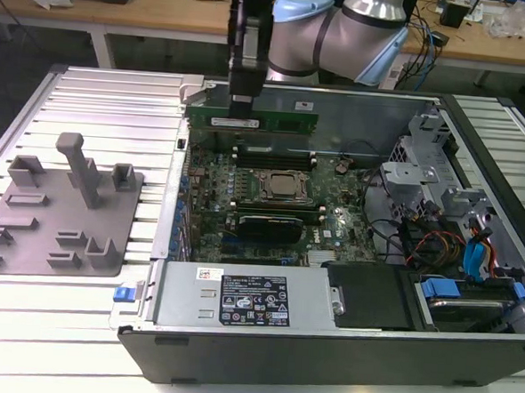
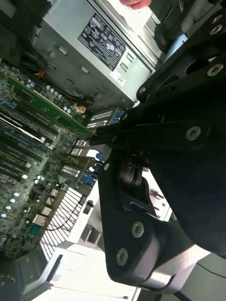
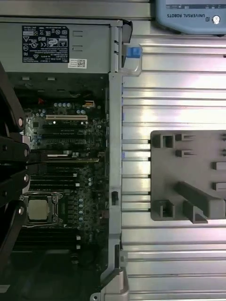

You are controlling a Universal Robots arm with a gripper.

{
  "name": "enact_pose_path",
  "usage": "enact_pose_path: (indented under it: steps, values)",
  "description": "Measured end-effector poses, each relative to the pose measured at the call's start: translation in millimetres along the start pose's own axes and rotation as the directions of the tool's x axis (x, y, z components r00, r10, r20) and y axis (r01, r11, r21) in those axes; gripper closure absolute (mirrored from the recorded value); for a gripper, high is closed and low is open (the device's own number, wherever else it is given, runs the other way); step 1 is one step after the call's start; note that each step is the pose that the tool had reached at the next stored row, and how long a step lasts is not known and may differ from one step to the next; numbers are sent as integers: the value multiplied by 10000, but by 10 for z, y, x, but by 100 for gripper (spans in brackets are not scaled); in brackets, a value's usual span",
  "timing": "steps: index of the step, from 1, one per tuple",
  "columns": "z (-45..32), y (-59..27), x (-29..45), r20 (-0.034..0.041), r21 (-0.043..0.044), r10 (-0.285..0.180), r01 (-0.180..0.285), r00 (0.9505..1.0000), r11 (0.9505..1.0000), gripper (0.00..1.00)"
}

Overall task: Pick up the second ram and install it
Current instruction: 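Pick up the second ram and move it above second insertion slot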

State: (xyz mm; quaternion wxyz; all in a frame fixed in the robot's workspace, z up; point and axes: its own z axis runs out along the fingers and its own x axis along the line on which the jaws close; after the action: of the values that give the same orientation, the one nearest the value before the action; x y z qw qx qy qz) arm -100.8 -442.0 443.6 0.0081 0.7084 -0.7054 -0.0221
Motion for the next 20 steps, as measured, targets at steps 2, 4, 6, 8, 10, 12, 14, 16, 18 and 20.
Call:
enact_pose_path:
  steps: [2,4,6,8,10,12,14,16,18,20]
  values:
    - [-7,-149,0,-1,0,0,0,10000,10000,91]
    - [-11,-263,1,0,0,1,-1,10000,10000,91]
    - [-14,-330,1,-1,0,1,-1,10000,10000,91]
    - [-15,-353,1,-1,0,2,-2,10000,10000,91]
    - [3,-356,1,0,0,1,-1,10000,10000,91]
    - [31,-366,2,0,0,0,0,10000,10000,91]
    - [55,-380,0,0,-2,1,-1,10000,10000,91]
    - [72,-388,-9,-1,-3,2,-2,10000,10000,91]
    - [97,-401,-29,-1,-3,1,-1,10000,10000,91]
    - [114,-407,-53,-1,-4,0,0,10000,10000,91]
